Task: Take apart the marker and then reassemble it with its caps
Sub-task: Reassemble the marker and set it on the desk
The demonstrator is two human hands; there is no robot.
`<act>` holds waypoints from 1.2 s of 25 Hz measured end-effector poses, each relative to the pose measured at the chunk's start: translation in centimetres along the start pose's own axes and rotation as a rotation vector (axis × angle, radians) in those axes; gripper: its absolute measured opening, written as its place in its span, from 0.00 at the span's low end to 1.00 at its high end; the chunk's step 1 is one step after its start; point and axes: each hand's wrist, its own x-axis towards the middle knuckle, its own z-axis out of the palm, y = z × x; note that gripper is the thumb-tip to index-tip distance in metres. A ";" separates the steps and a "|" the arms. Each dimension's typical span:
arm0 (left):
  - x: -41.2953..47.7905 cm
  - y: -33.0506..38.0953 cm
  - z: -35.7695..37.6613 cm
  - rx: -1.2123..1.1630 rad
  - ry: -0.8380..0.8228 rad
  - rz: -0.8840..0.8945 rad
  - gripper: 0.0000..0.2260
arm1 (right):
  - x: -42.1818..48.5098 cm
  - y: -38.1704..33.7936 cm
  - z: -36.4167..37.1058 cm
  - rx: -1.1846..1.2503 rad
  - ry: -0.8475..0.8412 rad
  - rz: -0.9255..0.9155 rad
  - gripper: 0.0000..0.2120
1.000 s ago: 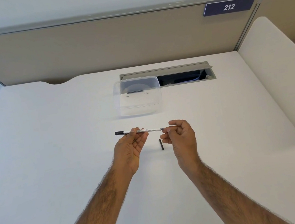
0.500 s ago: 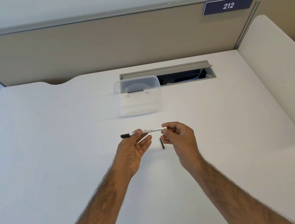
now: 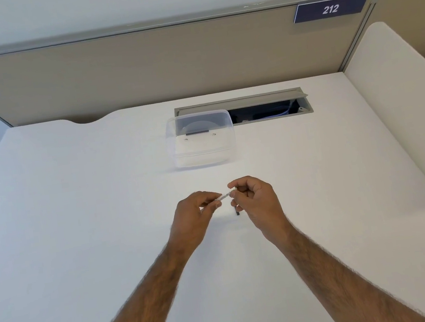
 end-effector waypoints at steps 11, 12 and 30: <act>-0.2 0.9 -0.5 -0.202 0.058 -0.115 0.06 | 0.5 5.7 -0.6 -1.091 -0.043 0.063 0.09; -0.2 0.9 -0.5 -0.193 0.053 -0.111 0.06 | 0.6 5.8 -0.4 -1.137 -0.035 0.060 0.10; -0.2 -0.4 -1.1 -0.117 -0.008 -0.162 0.08 | 1.3 6.4 -0.5 -1.165 -0.012 -0.021 0.09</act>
